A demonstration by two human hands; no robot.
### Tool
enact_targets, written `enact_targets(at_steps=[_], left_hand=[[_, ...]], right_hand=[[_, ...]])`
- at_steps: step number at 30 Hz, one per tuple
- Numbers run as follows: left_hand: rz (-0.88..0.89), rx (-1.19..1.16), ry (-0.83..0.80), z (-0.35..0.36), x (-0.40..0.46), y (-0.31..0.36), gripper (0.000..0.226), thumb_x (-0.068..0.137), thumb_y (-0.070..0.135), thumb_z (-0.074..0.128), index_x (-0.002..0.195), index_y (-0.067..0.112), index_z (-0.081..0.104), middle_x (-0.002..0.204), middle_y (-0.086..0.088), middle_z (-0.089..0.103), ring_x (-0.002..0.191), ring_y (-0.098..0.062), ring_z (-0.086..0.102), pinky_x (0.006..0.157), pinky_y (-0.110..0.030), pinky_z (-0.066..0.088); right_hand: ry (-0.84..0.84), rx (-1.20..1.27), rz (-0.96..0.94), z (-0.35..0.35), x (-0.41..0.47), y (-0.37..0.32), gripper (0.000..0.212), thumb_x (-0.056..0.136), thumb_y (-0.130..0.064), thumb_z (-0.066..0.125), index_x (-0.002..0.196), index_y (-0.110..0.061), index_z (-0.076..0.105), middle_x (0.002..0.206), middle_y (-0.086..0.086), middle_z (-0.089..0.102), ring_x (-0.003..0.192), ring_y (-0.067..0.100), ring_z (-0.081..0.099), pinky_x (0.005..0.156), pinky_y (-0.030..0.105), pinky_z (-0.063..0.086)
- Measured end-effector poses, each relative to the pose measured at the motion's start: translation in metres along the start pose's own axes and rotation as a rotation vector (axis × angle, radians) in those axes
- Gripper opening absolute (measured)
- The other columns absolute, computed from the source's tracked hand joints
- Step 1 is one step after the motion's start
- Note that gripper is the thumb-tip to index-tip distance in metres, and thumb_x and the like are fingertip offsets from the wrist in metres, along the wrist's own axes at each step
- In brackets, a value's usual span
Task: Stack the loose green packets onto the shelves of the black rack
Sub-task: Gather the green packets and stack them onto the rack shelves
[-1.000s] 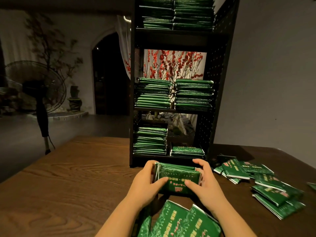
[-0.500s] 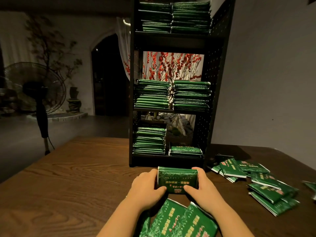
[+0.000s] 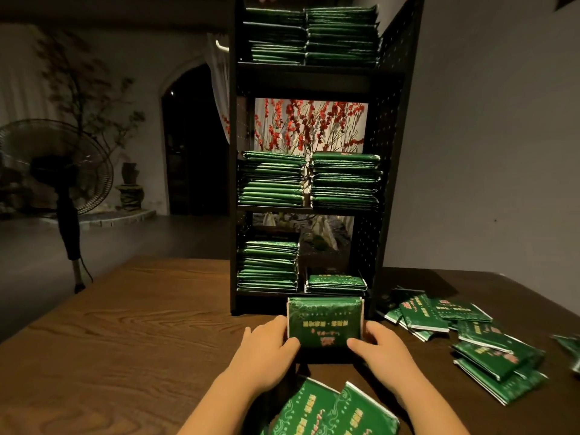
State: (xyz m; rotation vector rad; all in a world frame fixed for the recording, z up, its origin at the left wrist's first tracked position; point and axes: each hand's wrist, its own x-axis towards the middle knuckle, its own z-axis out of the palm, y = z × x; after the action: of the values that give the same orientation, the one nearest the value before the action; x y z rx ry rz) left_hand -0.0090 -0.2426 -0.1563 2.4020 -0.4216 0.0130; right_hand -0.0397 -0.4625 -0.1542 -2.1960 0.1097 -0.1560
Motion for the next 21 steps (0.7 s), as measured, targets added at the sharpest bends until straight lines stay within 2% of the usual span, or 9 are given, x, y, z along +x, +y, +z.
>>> enact_targets(at_steps=[1, 2, 4, 6, 9, 11, 14, 18, 21], left_hand=[[0.001, -0.077, 0.010, -0.001, 0.004, 0.007, 0.019, 0.098, 0.035, 0.041, 0.104, 0.021, 0.053, 0.102, 0.004, 0.063, 0.098, -0.017, 0.058, 0.100, -0.043, 0.039], [-0.014, -0.168, 0.013, -0.002, 0.006, 0.014, 0.020, 0.098, 0.035, 0.044, 0.100, 0.016, 0.052, 0.099, -0.001, 0.064, 0.093, -0.019, 0.059, 0.089, -0.041, 0.044], [-0.056, -0.366, 0.020, -0.006, 0.013, 0.029, 0.026, 0.093, 0.038, 0.049, 0.091, 0.012, 0.051, 0.094, -0.009, 0.067, 0.083, -0.021, 0.058, 0.079, -0.040, 0.046], [-0.130, -0.550, 0.027, -0.010, 0.024, 0.043, 0.025, 0.089, 0.040, 0.052, 0.086, 0.016, 0.050, 0.083, -0.009, 0.066, 0.073, -0.019, 0.054, 0.068, -0.035, 0.043], [-0.245, -0.827, 0.017, -0.016, 0.042, 0.061, 0.017, 0.101, 0.024, 0.049, 0.087, 0.015, 0.052, 0.069, 0.001, 0.061, 0.057, -0.013, 0.049, 0.052, -0.025, 0.030], [-0.353, -1.024, 0.018, -0.018, 0.054, 0.069, 0.017, 0.102, 0.021, 0.050, 0.087, 0.015, 0.055, 0.061, 0.005, 0.058, 0.052, -0.009, 0.049, 0.050, -0.020, 0.028], [-0.473, -1.199, 0.073, -0.010, 0.070, 0.072, 0.013, 0.101, 0.022, 0.053, 0.094, 0.014, 0.061, 0.062, 0.004, 0.060, 0.051, -0.009, 0.048, 0.049, -0.018, 0.033], [-0.524, -1.247, 0.155, 0.001, 0.091, 0.073, 0.019, 0.101, 0.026, 0.053, 0.091, 0.014, 0.064, 0.062, 0.007, 0.061, 0.047, -0.007, 0.044, 0.039, -0.015, 0.031], [-0.535, -1.263, 0.209, 0.007, 0.101, 0.075, 0.021, 0.101, 0.030, 0.054, 0.095, 0.012, 0.064, 0.071, 0.006, 0.062, 0.047, -0.007, 0.042, 0.038, -0.016, 0.029]], right_hand=[[0.018, 0.105, 0.014, -0.004, 0.002, -0.003, 0.004, 0.096, -0.026, 0.060, 0.095, -0.022, 0.061, 0.105, -0.004, 0.062, 0.098, 0.015, 0.058, 0.075, 0.027, 0.044], [0.030, 0.207, 0.035, -0.008, 0.003, -0.007, 0.009, 0.097, -0.023, 0.058, 0.089, -0.020, 0.061, 0.097, -0.001, 0.064, 0.089, 0.016, 0.060, 0.067, 0.027, 0.042], [0.048, 0.400, 0.125, -0.014, 0.011, -0.011, 0.012, 0.098, -0.021, 0.055, 0.090, -0.014, 0.061, 0.081, 0.001, 0.063, 0.071, 0.015, 0.057, 0.058, 0.025, 0.039], [0.070, 0.593, 0.209, -0.020, 0.020, -0.017, 0.011, 0.097, -0.018, 0.057, 0.090, -0.011, 0.059, 0.069, 0.001, 0.057, 0.057, 0.011, 0.049, 0.045, 0.022, 0.035], [0.101, 0.812, 0.306, -0.029, 0.038, -0.023, 0.012, 0.094, -0.016, 0.062, 0.085, -0.011, 0.057, 0.063, 0.002, 0.052, 0.049, 0.011, 0.044, 0.036, 0.020, 0.030], [0.097, 0.890, 0.355, -0.030, 0.050, -0.027, 0.013, 0.092, -0.018, 0.066, 0.084, -0.011, 0.058, 0.062, 0.001, 0.053, 0.046, 0.010, 0.044, 0.037, 0.022, 0.031], [0.134, 0.875, 0.393, -0.029, 0.066, -0.034, 0.017, 0.090, -0.021, 0.069, 0.082, -0.009, 0.061, 0.063, 0.002, 0.054, 0.047, 0.010, 0.046, 0.037, 0.022, 0.031], [0.160, 0.891, 0.438, -0.027, 0.082, -0.040, 0.019, 0.088, -0.022, 0.072, 0.087, -0.005, 0.065, 0.068, 0.003, 0.057, 0.048, 0.009, 0.047, 0.036, 0.020, 0.030], [0.196, 0.959, 0.468, -0.023, 0.090, -0.041, 0.019, 0.087, -0.022, 0.074, 0.083, -0.005, 0.066, 0.066, 0.002, 0.059, 0.046, 0.008, 0.045, 0.035, 0.020, 0.028]])
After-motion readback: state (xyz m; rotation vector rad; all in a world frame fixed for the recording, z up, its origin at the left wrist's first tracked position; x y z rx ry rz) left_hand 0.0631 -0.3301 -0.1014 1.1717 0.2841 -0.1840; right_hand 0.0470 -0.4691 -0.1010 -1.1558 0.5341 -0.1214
